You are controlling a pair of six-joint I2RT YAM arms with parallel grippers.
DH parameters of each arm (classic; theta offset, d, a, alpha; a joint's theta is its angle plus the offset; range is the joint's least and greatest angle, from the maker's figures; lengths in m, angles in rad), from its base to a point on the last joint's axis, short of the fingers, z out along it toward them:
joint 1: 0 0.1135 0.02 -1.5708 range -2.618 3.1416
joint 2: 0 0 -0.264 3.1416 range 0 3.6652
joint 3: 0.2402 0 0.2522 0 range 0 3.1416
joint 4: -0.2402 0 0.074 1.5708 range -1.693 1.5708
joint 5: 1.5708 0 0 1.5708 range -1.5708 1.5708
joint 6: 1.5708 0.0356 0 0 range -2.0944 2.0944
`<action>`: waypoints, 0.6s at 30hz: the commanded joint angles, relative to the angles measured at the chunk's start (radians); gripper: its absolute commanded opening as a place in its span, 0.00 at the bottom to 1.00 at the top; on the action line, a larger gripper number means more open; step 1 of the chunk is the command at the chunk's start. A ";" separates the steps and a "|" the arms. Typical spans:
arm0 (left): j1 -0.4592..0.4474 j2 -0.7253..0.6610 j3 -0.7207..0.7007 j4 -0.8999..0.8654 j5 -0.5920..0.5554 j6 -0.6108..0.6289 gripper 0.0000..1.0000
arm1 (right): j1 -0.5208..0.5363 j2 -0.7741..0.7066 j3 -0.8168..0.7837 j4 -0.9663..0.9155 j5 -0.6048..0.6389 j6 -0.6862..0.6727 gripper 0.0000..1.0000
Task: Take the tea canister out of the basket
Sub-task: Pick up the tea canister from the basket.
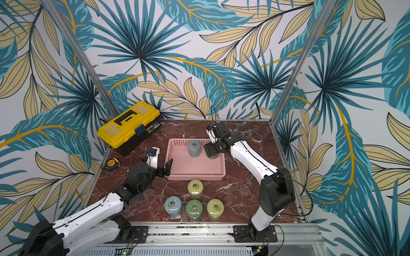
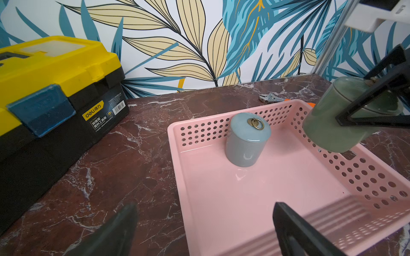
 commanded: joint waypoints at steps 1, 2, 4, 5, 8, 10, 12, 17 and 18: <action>0.006 -0.011 -0.019 0.006 -0.018 -0.002 1.00 | 0.013 -0.073 -0.026 0.006 0.012 0.031 0.53; 0.006 -0.012 -0.019 0.005 -0.017 -0.003 1.00 | 0.015 -0.085 -0.034 0.004 0.013 0.036 0.53; 0.006 -0.014 -0.019 0.007 -0.016 -0.003 1.00 | 0.021 -0.116 -0.055 -0.004 0.015 0.046 0.53; 0.006 -0.013 -0.019 0.005 -0.017 -0.003 1.00 | 0.024 -0.129 -0.065 -0.004 0.014 0.051 0.53; 0.006 -0.014 -0.019 0.006 -0.015 -0.003 1.00 | 0.038 -0.172 -0.097 -0.011 0.016 0.067 0.53; 0.006 -0.014 -0.019 0.005 -0.015 -0.007 1.00 | 0.051 -0.204 -0.119 -0.018 0.021 0.078 0.53; 0.006 -0.013 -0.019 0.005 -0.015 -0.007 1.00 | 0.064 -0.231 -0.139 -0.024 0.026 0.090 0.53; 0.006 -0.014 -0.019 0.005 -0.012 -0.009 1.00 | 0.100 -0.292 -0.179 -0.048 0.041 0.118 0.53; 0.007 -0.014 -0.019 0.005 -0.012 -0.009 1.00 | 0.108 -0.306 -0.187 -0.051 0.046 0.125 0.53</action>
